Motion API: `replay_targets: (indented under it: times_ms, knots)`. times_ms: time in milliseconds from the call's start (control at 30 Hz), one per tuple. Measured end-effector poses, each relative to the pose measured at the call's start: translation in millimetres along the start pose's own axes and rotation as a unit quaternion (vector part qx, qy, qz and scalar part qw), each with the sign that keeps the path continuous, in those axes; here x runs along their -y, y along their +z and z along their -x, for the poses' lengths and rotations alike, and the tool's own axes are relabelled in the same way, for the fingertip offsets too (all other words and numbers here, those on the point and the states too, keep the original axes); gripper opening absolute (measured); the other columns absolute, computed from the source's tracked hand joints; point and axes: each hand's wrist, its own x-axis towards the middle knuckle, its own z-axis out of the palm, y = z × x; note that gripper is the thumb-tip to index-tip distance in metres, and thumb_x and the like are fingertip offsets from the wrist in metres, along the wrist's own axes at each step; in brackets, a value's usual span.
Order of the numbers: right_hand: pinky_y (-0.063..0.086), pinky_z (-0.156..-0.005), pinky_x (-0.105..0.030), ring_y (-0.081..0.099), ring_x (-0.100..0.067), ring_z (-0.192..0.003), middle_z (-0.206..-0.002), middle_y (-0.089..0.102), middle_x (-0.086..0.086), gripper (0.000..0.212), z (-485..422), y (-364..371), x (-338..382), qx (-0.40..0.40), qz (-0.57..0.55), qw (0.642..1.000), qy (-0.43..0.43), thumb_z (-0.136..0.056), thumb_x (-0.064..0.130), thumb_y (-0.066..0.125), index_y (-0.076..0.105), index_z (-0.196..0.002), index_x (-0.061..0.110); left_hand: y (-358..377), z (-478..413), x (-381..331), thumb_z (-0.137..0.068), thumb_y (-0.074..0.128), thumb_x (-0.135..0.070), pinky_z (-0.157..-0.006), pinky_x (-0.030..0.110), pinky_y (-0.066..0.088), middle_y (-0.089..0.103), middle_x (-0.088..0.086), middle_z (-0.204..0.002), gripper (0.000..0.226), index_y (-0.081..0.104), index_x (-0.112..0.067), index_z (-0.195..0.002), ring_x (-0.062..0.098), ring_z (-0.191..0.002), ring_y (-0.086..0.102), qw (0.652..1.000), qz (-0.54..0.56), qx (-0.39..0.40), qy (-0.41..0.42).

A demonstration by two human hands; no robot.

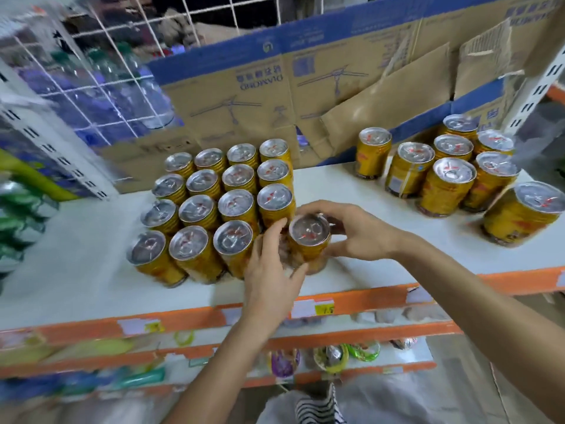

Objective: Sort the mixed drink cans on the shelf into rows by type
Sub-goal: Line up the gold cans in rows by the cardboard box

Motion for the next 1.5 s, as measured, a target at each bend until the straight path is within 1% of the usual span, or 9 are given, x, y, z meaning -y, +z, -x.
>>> replay_targets:
  times_ms: [67, 133, 233, 367, 500, 767, 967, 1200, 1500]
  knots:
    - [0.047, -0.096, -0.021, 0.057, -0.006, -0.113, -0.125, 0.056, 0.003, 0.066, -10, 10, 3, 0.008, -0.008, 1.000, -0.010, -0.074, -0.012, 0.070, 0.048, -0.127, 0.021, -16, 2, 5, -0.082, 0.071, -0.014, -0.079, 0.029, 0.051, 0.051, -0.005, -0.115, 0.066, 0.041, -0.028, -0.139, -0.003, -0.080, 0.056, 0.999, -0.023, 0.001, 0.021]
    - [0.046, -0.097, -0.019, 0.055, -0.008, -0.116, -0.128, 0.053, -0.001, 0.068, -15, 19, 3, 0.004, 0.001, 1.000, -0.011, -0.074, -0.014, 0.067, 0.046, -0.130, 0.020, -29, 3, 8, -0.084, 0.068, -0.010, -0.071, 0.027, 0.052, 0.053, -0.005, -0.109, 0.053, 0.051, -0.024, -0.132, -0.004, -0.068, 0.051, 0.995, -0.072, -0.008, 0.065]
    - [0.046, -0.095, -0.018, 0.053, -0.014, -0.118, -0.131, 0.045, -0.007, 0.072, -15, 23, -1, -0.022, 0.033, 0.999, 0.004, -0.073, -0.009, 0.072, 0.042, -0.130, 0.022, -44, 1, 11, -0.084, 0.064, -0.011, -0.066, 0.027, 0.054, 0.061, -0.003, -0.108, 0.030, 0.066, -0.017, -0.113, 0.007, -0.073, 0.059, 0.983, -0.115, -0.049, 0.136]
    - [0.047, -0.079, -0.013, 0.053, -0.015, -0.107, -0.123, 0.044, -0.004, 0.070, -7, 24, 1, -0.038, 0.123, 0.990, 0.064, -0.069, 0.016, 0.083, 0.041, -0.125, 0.020, -60, -13, 18, -0.083, 0.061, -0.014, -0.080, 0.022, 0.040, 0.066, 0.000, -0.100, 0.022, 0.071, -0.014, -0.102, 0.022, -0.093, 0.058, 0.965, -0.169, -0.084, 0.180]
    - [0.038, -0.078, -0.018, 0.048, -0.016, -0.102, -0.115, 0.048, -0.005, 0.076, -9, 42, -2, -0.048, 0.183, 0.978, 0.089, -0.063, 0.033, 0.087, 0.044, -0.122, 0.010, -69, -24, 30, -0.081, 0.066, -0.018, -0.087, 0.028, 0.039, 0.066, 0.000, -0.103, 0.020, 0.072, -0.016, -0.101, 0.023, -0.099, 0.051, 0.961, -0.211, -0.076, 0.163]
    - [0.051, -0.089, -0.034, 0.058, -0.019, -0.101, -0.115, 0.058, -0.005, 0.068, -11, 56, 3, -0.056, 0.116, 0.988, 0.090, -0.071, 0.012, 0.081, 0.038, -0.124, 0.013, -81, -29, 32, -0.081, 0.072, -0.022, -0.086, 0.025, 0.033, 0.063, -0.004, -0.116, 0.033, 0.069, -0.023, -0.113, 0.021, -0.106, 0.052, 0.977, -0.181, 0.025, 0.112]
    - [0.048, -0.090, -0.032, 0.054, -0.019, -0.105, -0.121, 0.053, -0.005, 0.071, -14, 59, 7, -0.051, 0.178, 0.979, 0.090, -0.068, 0.024, 0.084, 0.040, -0.123, 0.011, -84, -30, 31, -0.082, 0.071, -0.023, -0.088, 0.023, 0.033, 0.060, -0.007, -0.121, 0.037, 0.066, -0.025, -0.119, 0.018, -0.110, 0.049, 0.977, -0.175, 0.044, 0.113]
    - [0.048, -0.089, -0.041, 0.057, -0.026, -0.105, -0.121, 0.058, -0.010, 0.070, -20, 58, 5, -0.068, 0.215, 0.968, 0.110, -0.069, 0.026, 0.083, 0.041, -0.122, 0.009, -87, -27, 32, -0.085, 0.068, -0.025, -0.092, 0.023, 0.033, 0.058, -0.009, -0.126, 0.039, 0.063, -0.028, -0.123, 0.015, -0.114, 0.046, 0.976, -0.182, 0.054, 0.110]
    - [0.048, -0.091, -0.040, 0.057, -0.026, -0.108, -0.125, 0.056, -0.009, 0.067, -18, 59, 5, -0.053, 0.205, 0.972, 0.103, -0.073, 0.026, 0.081, 0.039, -0.122, 0.011, -87, -28, 32, -0.083, 0.070, -0.022, -0.088, 0.024, 0.033, 0.061, -0.007, -0.122, 0.038, 0.065, -0.026, -0.120, 0.017, -0.110, 0.049, 0.976, -0.177, 0.052, 0.116]
